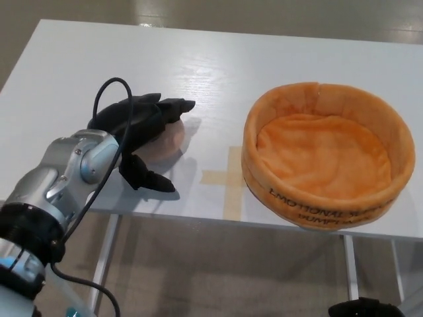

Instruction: Use the left hand to pick up the pink round toy on the left and place it inside the orange plate on the desk.

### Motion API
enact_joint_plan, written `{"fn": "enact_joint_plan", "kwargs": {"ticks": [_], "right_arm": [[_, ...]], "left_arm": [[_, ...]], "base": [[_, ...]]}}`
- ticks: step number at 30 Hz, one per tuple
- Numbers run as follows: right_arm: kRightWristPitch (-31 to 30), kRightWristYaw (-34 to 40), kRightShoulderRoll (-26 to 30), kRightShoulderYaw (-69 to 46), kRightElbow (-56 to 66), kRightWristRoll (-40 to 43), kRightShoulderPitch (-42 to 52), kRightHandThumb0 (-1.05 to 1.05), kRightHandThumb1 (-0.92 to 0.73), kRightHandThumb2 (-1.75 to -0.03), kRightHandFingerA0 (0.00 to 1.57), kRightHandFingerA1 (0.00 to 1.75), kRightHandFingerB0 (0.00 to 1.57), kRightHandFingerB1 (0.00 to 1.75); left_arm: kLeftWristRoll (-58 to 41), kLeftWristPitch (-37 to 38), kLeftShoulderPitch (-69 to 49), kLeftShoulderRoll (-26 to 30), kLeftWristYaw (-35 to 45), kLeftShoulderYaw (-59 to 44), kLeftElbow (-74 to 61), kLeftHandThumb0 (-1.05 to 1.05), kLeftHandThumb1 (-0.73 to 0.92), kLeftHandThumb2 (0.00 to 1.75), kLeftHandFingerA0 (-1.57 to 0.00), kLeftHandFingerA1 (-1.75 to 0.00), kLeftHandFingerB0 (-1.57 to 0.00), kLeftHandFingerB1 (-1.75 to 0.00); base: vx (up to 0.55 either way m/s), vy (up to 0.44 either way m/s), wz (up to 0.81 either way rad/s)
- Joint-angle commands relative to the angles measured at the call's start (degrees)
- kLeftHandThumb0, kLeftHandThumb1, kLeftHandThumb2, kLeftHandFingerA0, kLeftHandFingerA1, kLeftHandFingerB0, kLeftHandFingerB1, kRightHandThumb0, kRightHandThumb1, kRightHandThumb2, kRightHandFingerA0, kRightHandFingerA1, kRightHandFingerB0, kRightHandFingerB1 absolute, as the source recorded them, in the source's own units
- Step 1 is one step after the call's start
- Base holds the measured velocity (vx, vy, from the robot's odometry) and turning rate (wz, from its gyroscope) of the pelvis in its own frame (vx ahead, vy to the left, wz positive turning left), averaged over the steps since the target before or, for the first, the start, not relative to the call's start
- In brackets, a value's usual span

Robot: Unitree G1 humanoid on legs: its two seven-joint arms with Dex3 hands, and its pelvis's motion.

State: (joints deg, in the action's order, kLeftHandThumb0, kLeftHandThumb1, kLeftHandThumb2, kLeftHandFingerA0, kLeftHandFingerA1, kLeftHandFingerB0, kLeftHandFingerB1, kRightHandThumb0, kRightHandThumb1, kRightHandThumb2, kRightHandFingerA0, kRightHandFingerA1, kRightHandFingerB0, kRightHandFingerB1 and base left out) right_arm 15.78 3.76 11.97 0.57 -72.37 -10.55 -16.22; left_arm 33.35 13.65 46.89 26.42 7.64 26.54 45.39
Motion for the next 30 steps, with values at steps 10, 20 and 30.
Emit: {"fn": "enact_joint_plan", "kwargs": {"ticks": [10,20,30], "right_arm": [[-0.4,0.0,-0.3,0.0,-0.4,0.0,0.5,-0.14,-0.58,-0.59,0.67,0.91,0.65,0.79],[0.4,0.4,-0.5,0.4,-0.2,-0.1,1.1,-0.12,-0.59,-0.59,0.71,0.93,0.65,0.79],[0.0,-0.5,-0.3,-0.4,0.0,0.8,0.8,-0.12,-0.61,-0.59,0.68,0.92,0.64,0.79]], "left_arm": [[0.7,8.8,-1.1,-1.5,-12.0,-1.8,5.9,-0.32,0.84,0.65,-0.82,-1.23,-0.34,-0.31],[4.6,9.9,0.7,-3.8,-19.1,1.0,15.7,-0.23,0.82,0.69,-0.78,-1.53,-0.85,-0.88],[4.9,13.2,0.1,-3.5,-23.0,2.5,17.1,-0.24,0.83,0.65,-0.75,-1.58,-0.77,-1.05]], "base": [[0.00,0.000,0.00],[0.00,0.000,0.00],[0.00,0.000,0.00]]}}
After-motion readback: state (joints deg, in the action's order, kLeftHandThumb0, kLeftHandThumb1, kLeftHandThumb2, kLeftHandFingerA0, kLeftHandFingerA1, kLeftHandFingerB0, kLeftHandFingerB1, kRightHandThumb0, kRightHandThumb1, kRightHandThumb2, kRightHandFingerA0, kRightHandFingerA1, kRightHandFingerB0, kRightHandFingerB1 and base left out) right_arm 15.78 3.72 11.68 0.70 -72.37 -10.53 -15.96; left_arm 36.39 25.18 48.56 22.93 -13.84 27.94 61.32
